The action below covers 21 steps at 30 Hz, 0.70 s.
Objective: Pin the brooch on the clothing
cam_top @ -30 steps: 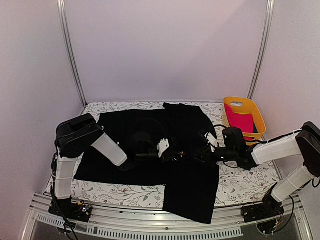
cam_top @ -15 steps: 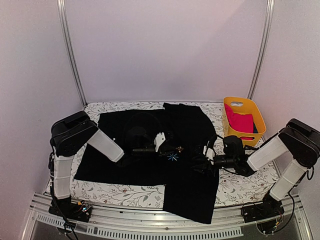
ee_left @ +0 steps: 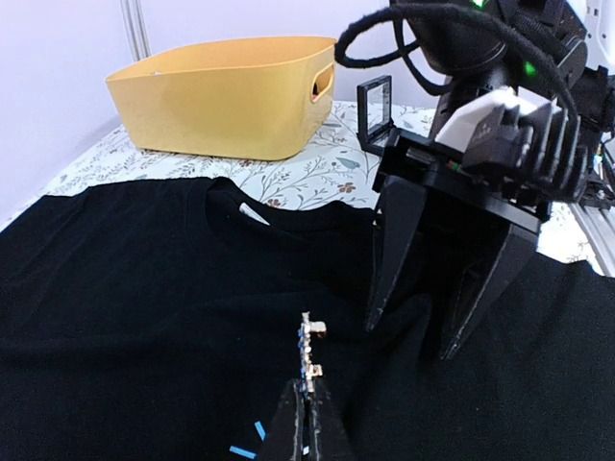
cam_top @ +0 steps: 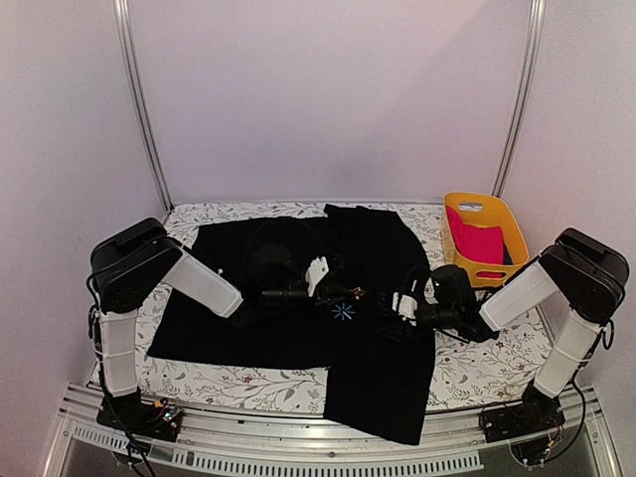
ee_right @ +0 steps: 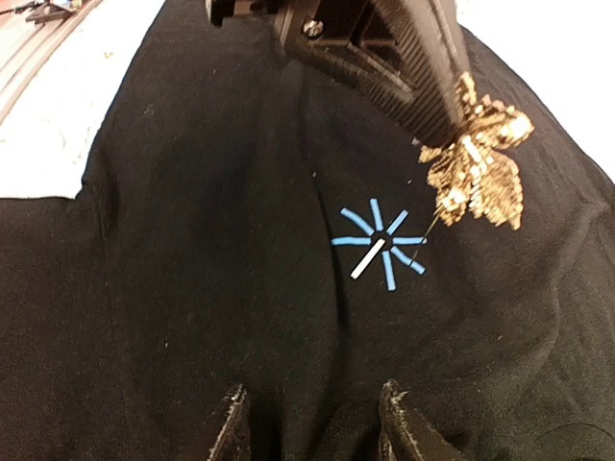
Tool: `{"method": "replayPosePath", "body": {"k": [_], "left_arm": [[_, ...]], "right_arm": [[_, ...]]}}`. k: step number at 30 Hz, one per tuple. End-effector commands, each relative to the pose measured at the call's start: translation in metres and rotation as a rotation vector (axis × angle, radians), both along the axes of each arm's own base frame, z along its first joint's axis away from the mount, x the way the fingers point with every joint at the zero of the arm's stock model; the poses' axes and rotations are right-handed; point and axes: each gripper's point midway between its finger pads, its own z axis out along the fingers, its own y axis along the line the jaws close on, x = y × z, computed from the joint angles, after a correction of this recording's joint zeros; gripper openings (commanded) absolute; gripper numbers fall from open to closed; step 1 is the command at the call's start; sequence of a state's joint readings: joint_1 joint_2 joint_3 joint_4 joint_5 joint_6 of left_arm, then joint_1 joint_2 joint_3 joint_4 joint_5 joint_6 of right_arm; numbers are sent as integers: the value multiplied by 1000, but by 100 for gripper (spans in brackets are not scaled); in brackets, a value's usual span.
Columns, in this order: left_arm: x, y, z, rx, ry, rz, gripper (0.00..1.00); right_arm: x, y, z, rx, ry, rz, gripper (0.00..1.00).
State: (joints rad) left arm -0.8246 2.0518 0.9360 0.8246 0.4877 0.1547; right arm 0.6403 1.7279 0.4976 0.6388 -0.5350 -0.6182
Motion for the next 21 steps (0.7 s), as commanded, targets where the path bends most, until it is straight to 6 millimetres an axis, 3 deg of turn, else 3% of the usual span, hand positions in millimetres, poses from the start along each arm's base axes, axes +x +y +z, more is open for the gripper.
{"method": "replayPosePath", "body": {"k": [1, 5, 10, 14, 21], "left_arm": [[-4, -2, 9, -17, 47, -8, 0], [-2, -3, 5, -5, 122, 16, 0], [-7, -7, 7, -43, 305, -9, 0], [-5, -7, 9, -87, 467, -43, 0], [-4, -9, -8, -66, 646, -54, 0]], "right_arm": [[2, 0, -12, -41, 2, 9, 41], [3, 0, -20, -67, 12, 4, 23], [2, -1, -14, -62, -10, 5, 0], [0, 0, -10, -56, -27, 19, 0], [-2, 1, 6, -22, -85, 25, 0]]}}
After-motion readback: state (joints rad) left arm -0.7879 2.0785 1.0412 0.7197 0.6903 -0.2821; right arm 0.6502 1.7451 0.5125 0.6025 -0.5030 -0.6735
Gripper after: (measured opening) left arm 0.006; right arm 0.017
